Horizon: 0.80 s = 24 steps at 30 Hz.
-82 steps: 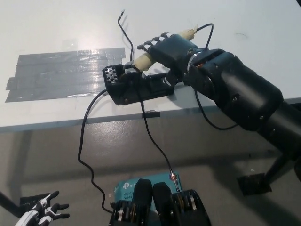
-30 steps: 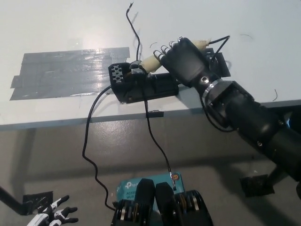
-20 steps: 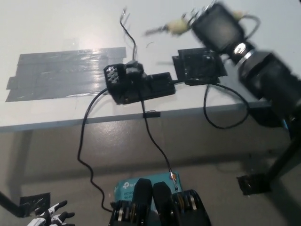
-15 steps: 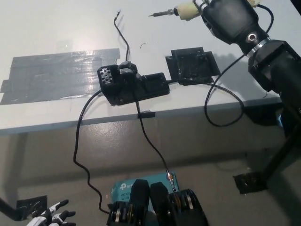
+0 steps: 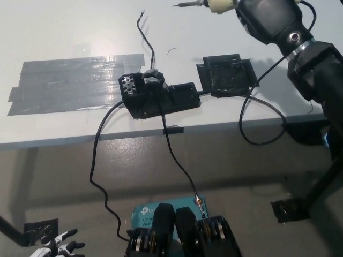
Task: The robot uses its right hand to grab the soldering gun kept on the middle of the table and pulls it out of its base and keep it on the right side of the base
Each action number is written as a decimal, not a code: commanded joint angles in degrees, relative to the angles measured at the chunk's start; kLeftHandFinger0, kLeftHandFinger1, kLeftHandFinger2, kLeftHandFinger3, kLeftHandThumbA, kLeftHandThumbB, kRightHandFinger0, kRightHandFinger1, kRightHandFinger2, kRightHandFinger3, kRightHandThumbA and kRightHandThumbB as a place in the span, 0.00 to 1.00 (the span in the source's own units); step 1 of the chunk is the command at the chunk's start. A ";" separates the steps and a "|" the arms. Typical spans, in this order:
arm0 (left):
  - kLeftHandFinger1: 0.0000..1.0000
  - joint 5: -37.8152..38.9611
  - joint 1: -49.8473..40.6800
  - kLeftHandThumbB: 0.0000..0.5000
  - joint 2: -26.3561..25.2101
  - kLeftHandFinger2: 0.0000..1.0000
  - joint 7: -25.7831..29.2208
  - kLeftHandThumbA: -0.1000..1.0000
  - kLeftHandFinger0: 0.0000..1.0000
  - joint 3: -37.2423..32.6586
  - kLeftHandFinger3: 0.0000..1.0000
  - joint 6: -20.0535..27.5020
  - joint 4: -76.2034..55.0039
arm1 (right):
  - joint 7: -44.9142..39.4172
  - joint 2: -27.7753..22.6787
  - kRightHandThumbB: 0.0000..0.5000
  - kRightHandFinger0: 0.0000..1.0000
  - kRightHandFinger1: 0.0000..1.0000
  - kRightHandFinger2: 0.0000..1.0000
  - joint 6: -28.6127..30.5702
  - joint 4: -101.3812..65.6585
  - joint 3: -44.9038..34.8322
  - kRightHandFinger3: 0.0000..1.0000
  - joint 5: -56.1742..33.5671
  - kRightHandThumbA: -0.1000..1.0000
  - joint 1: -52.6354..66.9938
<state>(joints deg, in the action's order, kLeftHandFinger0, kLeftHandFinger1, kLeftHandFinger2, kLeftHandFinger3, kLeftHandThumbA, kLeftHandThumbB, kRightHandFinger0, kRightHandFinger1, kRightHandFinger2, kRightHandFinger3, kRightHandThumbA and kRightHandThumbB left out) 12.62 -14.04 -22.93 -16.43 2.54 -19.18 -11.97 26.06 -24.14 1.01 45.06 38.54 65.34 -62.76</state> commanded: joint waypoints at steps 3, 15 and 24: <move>0.73 -0.53 -0.47 0.73 -1.21 0.80 -0.77 0.68 0.67 0.25 0.93 0.77 -1.85 | -10.32 1.27 0.13 0.00 0.08 0.29 -6.62 -2.85 -4.39 0.01 -3.91 0.00 3.54; 0.74 -0.72 -0.02 0.75 -0.52 0.82 -0.59 0.68 0.67 -0.48 0.93 0.61 -2.55 | -24.05 7.51 0.01 0.00 0.13 0.42 -14.53 -6.59 -7.86 0.47 -6.40 0.07 10.66; 0.75 0.18 0.28 0.74 -0.55 0.83 -0.95 0.67 0.67 -0.24 0.92 0.78 -2.45 | -33.34 7.47 0.00 0.00 0.27 0.60 -15.37 -6.38 -7.57 0.78 -8.43 0.00 8.92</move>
<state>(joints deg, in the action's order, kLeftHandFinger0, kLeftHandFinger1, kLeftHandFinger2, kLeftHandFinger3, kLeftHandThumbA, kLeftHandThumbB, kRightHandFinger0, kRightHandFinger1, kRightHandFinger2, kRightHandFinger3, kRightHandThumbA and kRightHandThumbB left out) 12.42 -13.54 -22.87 -16.46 1.91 -19.21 -12.67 -0.64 -15.82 -11.62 40.49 32.02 58.87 -50.01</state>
